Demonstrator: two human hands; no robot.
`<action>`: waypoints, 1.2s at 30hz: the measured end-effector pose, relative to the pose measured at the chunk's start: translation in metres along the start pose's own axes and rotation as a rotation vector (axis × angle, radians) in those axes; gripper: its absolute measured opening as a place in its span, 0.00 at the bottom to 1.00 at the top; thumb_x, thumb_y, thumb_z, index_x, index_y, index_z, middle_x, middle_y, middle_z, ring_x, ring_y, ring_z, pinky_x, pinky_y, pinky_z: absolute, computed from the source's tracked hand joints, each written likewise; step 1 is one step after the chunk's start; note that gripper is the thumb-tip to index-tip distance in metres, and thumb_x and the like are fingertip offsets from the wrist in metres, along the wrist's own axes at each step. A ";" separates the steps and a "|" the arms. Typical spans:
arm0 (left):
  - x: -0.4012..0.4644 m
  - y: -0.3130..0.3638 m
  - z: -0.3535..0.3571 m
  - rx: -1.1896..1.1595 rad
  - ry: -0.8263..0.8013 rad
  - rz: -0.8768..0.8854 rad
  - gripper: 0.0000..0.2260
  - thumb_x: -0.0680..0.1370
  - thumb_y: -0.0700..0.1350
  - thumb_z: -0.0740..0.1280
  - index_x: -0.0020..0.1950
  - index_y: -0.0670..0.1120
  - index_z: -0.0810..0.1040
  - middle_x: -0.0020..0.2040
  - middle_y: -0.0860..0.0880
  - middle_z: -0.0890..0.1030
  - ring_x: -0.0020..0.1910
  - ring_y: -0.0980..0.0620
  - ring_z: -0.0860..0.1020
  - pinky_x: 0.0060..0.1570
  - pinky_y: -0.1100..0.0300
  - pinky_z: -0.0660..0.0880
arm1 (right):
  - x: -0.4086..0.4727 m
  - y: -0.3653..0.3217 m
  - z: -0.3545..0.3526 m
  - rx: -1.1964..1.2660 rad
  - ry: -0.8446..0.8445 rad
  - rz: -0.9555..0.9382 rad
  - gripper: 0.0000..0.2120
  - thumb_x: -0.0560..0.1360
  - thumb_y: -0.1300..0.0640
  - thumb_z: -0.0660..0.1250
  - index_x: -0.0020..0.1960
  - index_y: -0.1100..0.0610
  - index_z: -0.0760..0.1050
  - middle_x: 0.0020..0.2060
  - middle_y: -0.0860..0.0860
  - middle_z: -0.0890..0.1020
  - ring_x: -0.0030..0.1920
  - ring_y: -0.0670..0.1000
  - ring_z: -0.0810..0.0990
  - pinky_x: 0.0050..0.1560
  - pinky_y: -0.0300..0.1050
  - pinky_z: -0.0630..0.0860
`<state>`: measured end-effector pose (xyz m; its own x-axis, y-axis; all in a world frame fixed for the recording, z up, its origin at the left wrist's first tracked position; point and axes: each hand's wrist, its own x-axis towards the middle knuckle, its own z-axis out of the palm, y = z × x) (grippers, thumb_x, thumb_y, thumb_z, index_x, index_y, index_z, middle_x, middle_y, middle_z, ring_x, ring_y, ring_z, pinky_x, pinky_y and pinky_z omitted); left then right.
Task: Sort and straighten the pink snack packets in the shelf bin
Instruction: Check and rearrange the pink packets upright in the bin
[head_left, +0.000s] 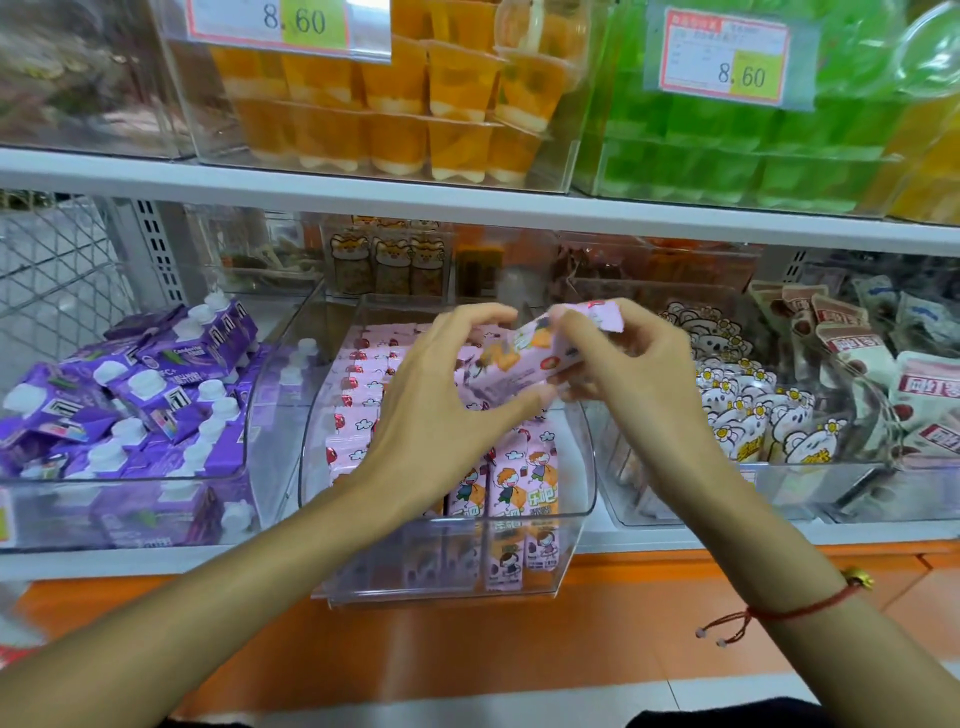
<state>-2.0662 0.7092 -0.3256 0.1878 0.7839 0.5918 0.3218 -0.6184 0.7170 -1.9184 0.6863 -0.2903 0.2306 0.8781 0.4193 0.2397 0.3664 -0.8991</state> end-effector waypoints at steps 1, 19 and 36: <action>0.002 0.002 0.001 -0.043 -0.037 -0.040 0.19 0.74 0.54 0.71 0.64 0.56 0.73 0.58 0.60 0.77 0.58 0.62 0.75 0.58 0.58 0.74 | 0.003 -0.001 -0.004 0.060 0.019 0.010 0.04 0.75 0.56 0.69 0.43 0.57 0.79 0.32 0.49 0.83 0.34 0.49 0.82 0.34 0.42 0.79; -0.005 -0.018 0.027 0.648 -0.393 -0.004 0.21 0.76 0.60 0.64 0.67 0.55 0.72 0.65 0.56 0.68 0.64 0.54 0.61 0.54 0.60 0.60 | 0.017 0.014 -0.041 -0.092 0.133 -0.139 0.07 0.75 0.61 0.69 0.52 0.56 0.73 0.41 0.50 0.81 0.40 0.47 0.78 0.46 0.49 0.78; -0.024 -0.013 0.006 0.504 -0.289 0.061 0.11 0.70 0.59 0.72 0.50 0.60 0.81 0.49 0.64 0.79 0.49 0.64 0.66 0.43 0.72 0.61 | 0.016 0.020 -0.031 -0.871 -0.382 -0.372 0.14 0.77 0.48 0.63 0.60 0.53 0.69 0.51 0.50 0.78 0.54 0.52 0.74 0.49 0.51 0.72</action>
<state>-2.0689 0.6986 -0.3515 0.4421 0.7752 0.4513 0.6914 -0.6150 0.3792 -1.8812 0.6979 -0.2976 -0.2781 0.8495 0.4483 0.8727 0.4185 -0.2516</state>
